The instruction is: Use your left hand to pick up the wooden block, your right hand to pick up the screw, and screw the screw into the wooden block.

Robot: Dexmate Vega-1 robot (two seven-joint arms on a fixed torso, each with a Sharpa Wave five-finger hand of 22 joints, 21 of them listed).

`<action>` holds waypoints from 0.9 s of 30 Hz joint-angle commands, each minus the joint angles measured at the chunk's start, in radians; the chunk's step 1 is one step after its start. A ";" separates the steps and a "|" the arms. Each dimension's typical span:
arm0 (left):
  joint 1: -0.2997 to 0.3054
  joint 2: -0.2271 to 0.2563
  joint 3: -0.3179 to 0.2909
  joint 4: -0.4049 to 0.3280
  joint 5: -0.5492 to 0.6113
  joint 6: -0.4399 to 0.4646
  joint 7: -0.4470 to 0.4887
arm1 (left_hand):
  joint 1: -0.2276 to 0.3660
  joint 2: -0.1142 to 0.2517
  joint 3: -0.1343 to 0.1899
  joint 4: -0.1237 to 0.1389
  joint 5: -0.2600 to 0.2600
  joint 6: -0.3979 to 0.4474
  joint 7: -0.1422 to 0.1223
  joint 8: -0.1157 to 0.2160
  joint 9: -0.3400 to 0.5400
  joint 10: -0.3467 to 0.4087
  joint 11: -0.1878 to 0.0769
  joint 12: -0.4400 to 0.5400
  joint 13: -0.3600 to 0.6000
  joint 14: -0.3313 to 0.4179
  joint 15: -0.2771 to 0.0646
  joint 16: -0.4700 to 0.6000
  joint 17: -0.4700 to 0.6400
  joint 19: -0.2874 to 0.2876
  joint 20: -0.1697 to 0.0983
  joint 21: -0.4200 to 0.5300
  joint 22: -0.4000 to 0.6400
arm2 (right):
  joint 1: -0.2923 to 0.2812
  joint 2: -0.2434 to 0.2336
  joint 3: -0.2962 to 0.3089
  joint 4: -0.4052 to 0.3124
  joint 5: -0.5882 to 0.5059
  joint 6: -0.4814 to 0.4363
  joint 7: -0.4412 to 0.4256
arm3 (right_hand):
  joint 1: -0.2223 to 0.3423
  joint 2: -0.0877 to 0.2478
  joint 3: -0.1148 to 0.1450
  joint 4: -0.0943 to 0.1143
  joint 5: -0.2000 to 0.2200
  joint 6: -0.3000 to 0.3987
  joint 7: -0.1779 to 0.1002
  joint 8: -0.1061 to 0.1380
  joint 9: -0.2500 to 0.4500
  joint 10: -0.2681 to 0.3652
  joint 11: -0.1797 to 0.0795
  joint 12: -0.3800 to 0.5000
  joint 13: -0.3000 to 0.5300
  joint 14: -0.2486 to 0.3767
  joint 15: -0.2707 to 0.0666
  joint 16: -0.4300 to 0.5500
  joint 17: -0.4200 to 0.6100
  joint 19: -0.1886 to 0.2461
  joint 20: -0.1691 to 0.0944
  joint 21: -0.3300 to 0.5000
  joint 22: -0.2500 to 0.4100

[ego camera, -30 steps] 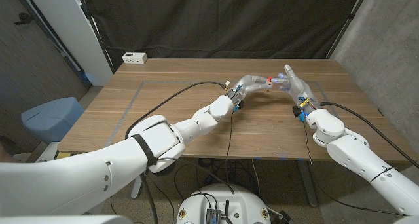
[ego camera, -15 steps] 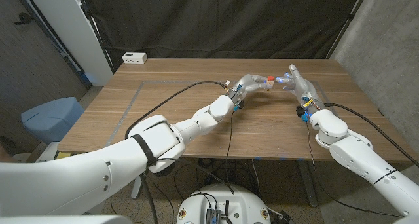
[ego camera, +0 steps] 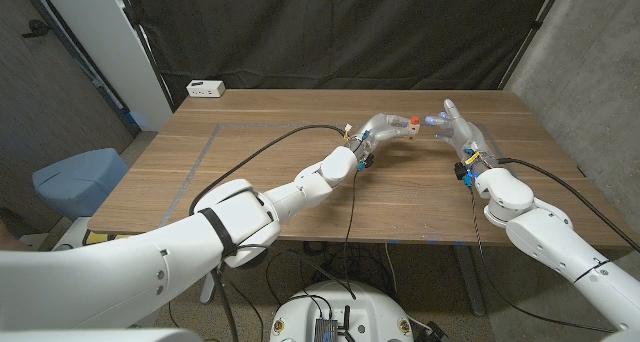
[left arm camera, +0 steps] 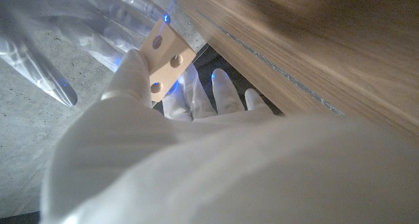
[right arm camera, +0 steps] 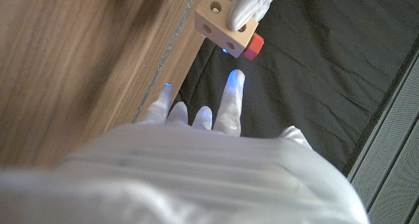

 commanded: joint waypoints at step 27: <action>-0.029 -0.031 0.002 0.068 -0.017 0.004 -0.021 | 0.004 0.088 0.057 0.051 0.009 0.080 0.015 0.008 0.005 0.010 -0.007 0.019 0.009 0.013 -0.088 0.003 0.004 0.008 -0.001 0.005 0.004 | 0.069 -0.010 -0.050 0.048 0.018 0.011 0.091 | -0.028 -0.017 -0.030 0.014 0.002 -0.056 -0.018 0.026 0.000 -0.059 -0.001 0.013 0.002 -0.062 0.016 0.001 0.006 -0.066 -0.001 -0.005 0.004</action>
